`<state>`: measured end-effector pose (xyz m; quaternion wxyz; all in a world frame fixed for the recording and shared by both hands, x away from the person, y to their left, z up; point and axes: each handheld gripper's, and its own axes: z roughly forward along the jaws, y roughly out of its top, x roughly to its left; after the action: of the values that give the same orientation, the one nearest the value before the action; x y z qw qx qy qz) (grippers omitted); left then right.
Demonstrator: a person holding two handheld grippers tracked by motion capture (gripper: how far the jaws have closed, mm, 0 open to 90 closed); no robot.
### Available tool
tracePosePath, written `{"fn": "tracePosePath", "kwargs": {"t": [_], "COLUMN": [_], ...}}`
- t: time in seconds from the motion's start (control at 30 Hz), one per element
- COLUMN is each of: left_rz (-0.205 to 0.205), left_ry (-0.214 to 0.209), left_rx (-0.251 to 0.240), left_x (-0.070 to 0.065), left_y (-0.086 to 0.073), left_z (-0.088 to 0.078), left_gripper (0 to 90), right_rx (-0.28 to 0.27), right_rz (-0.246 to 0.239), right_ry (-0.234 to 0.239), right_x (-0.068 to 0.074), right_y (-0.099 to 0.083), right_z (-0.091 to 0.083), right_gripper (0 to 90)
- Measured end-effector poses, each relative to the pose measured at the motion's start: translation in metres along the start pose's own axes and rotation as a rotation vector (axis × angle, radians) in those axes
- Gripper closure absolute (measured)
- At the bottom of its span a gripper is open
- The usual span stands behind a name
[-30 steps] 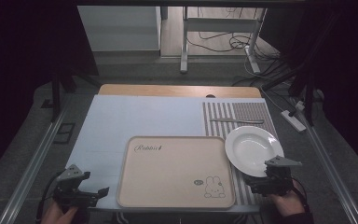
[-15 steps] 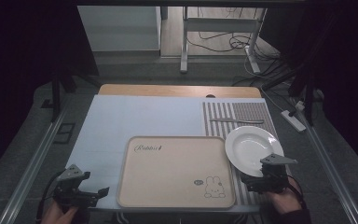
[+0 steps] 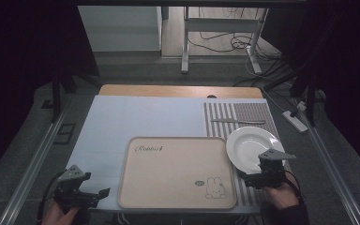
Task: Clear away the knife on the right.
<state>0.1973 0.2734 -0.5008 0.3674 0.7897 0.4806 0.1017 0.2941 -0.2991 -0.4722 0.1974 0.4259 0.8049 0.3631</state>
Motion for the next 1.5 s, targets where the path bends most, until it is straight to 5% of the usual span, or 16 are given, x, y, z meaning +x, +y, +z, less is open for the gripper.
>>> {"fn": "tracePosePath", "kwargs": {"t": [0.6,1.5], "left_rz": [0.001,0.007], "left_ry": [0.001,0.003], "left_rx": [0.001,0.003], "left_x": [0.000,-0.001], "left_y": [0.000,0.000], "left_z": [0.000,0.000], "left_gripper": [1.4,1.3], "right_rx": [0.031,0.080], "right_rz": [-0.013,0.032], "right_ry": [0.038,0.021], "right_x": [-0.007,-0.026], "right_y": [0.021,0.052], "right_z": [0.026,0.064], "right_gripper": [0.0,0.0]}}
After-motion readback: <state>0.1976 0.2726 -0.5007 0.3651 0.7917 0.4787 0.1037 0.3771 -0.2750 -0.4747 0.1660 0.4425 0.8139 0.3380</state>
